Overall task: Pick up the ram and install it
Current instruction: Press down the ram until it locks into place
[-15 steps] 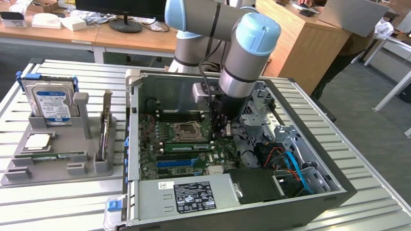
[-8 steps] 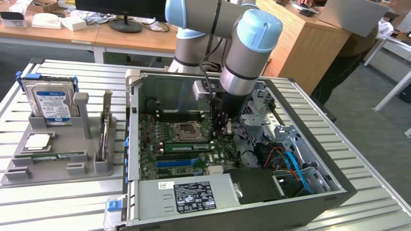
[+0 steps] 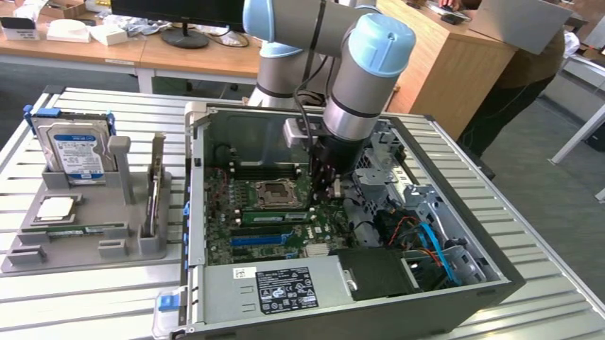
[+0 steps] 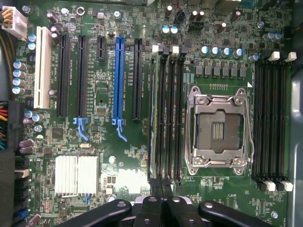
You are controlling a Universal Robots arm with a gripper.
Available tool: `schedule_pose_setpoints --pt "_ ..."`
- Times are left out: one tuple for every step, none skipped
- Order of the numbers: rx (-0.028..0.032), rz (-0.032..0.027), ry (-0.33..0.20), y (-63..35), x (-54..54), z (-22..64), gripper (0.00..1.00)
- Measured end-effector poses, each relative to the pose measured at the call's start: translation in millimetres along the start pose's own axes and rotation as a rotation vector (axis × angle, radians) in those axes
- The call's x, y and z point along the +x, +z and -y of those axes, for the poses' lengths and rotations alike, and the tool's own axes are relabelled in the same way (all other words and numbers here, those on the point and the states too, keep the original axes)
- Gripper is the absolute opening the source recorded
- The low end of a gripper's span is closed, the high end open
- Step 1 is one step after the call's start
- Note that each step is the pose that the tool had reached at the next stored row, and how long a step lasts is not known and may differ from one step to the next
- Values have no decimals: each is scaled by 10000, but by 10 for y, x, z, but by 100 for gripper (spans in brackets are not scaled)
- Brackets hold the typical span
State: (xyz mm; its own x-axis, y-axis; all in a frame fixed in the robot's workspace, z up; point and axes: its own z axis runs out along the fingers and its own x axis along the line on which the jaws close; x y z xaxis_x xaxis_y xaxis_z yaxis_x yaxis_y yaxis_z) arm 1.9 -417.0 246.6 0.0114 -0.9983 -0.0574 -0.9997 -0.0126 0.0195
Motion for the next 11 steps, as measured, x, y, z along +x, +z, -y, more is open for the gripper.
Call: schedule_pose_setpoints --pt "1 1 1 1 0 -18 10" --pt "1 3 2 3 -1 -42 10" --pt "2 3 6 4 -1 -65 10" --pt "2 3 9 5 -1 -86 10" --pt "2 3 12 6 -1 -109 10" --pt "2 4 14 7 -2 -132 10" --pt "2 4 15 9 -2 -152 10" --pt "2 4 14 10 -2 -176 10" --pt "3 5 16 12 -2 -201 10" --pt "3 5 17 13 -3 -227 10" --pt "4 6 16 15 -4 -252 10"
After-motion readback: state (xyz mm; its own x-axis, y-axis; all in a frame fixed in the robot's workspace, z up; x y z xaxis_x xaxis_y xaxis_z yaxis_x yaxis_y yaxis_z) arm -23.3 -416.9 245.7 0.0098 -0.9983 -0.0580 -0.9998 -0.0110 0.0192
